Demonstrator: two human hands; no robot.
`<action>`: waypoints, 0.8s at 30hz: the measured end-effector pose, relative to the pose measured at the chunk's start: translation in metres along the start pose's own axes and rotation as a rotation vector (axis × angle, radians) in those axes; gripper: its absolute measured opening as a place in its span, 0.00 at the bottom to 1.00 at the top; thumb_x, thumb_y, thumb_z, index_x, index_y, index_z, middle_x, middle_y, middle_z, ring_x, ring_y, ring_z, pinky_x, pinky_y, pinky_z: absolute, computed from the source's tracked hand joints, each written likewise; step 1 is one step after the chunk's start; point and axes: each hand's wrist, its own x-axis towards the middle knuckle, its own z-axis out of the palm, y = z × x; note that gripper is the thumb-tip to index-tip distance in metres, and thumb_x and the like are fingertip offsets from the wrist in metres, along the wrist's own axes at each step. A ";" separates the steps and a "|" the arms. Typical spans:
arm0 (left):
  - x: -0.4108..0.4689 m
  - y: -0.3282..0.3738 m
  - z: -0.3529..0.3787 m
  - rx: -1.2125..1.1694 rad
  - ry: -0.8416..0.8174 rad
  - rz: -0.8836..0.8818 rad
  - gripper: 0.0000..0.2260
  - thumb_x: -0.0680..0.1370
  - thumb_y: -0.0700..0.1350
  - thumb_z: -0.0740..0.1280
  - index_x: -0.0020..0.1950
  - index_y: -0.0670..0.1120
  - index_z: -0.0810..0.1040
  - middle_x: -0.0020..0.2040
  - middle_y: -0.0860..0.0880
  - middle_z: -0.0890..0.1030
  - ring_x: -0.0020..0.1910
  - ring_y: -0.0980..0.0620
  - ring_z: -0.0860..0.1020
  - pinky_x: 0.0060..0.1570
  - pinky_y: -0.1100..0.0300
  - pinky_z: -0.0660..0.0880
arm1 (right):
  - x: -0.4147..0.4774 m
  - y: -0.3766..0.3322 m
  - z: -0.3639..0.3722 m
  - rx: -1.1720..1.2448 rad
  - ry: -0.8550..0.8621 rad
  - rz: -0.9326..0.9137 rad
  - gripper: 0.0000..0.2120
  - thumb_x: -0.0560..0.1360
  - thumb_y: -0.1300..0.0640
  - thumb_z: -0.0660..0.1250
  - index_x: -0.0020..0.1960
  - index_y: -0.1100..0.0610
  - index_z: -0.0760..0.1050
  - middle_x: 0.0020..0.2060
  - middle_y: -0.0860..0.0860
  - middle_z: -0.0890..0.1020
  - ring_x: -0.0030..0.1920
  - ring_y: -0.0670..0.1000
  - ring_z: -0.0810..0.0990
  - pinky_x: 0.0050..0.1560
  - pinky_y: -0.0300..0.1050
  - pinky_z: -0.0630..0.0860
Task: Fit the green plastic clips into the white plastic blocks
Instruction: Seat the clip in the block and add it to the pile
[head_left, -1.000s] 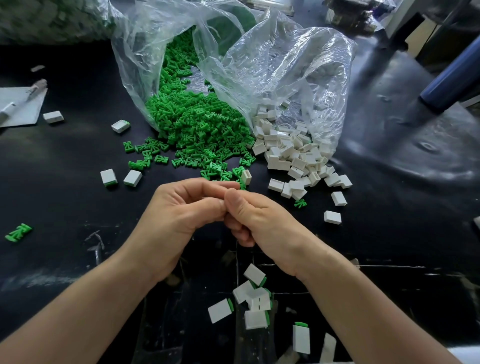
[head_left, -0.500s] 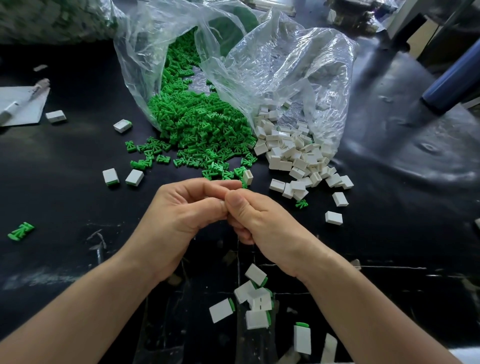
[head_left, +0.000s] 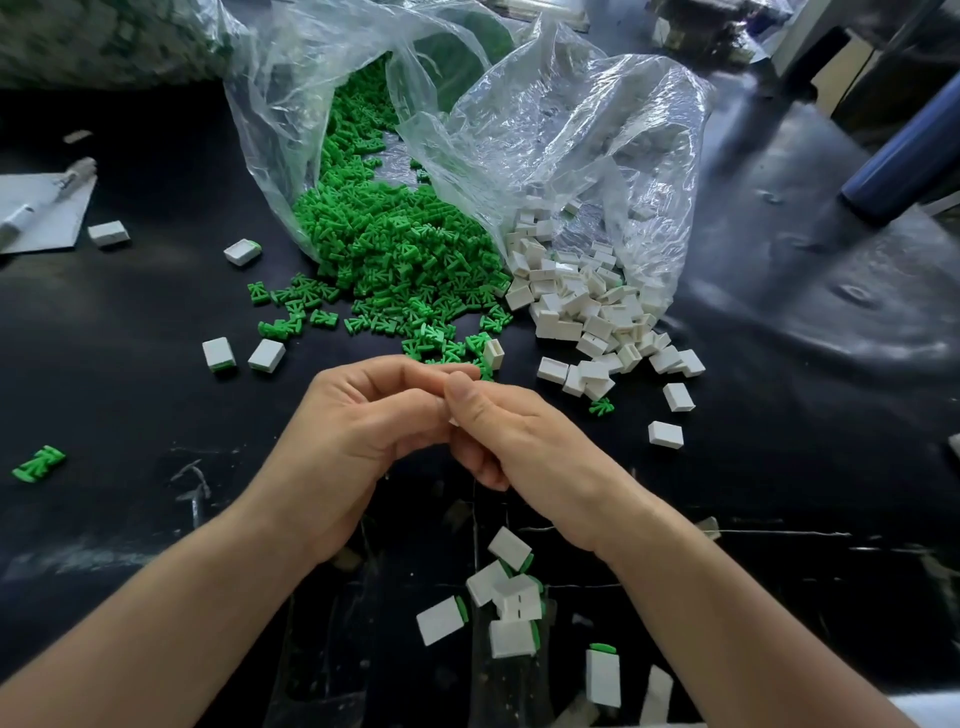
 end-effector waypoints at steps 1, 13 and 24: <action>0.000 0.000 0.000 0.002 -0.005 0.002 0.05 0.65 0.36 0.66 0.35 0.37 0.82 0.42 0.36 0.82 0.34 0.45 0.81 0.37 0.60 0.78 | 0.000 0.000 -0.002 -0.028 -0.010 0.004 0.24 0.72 0.37 0.51 0.38 0.56 0.74 0.26 0.44 0.70 0.28 0.43 0.66 0.32 0.36 0.65; -0.001 0.004 -0.003 0.186 -0.039 -0.025 0.07 0.60 0.41 0.76 0.36 0.46 0.84 0.32 0.46 0.82 0.29 0.55 0.78 0.26 0.66 0.72 | 0.010 0.012 -0.027 -0.485 0.514 -0.176 0.10 0.76 0.56 0.65 0.56 0.53 0.78 0.36 0.42 0.73 0.34 0.39 0.70 0.40 0.32 0.67; -0.011 0.004 0.006 0.447 -0.438 -0.227 0.10 0.65 0.50 0.71 0.41 0.45 0.83 0.36 0.43 0.83 0.24 0.57 0.75 0.23 0.74 0.65 | 0.019 0.022 -0.021 -0.799 0.438 -0.172 0.23 0.77 0.63 0.60 0.70 0.50 0.66 0.66 0.48 0.68 0.63 0.49 0.69 0.60 0.43 0.66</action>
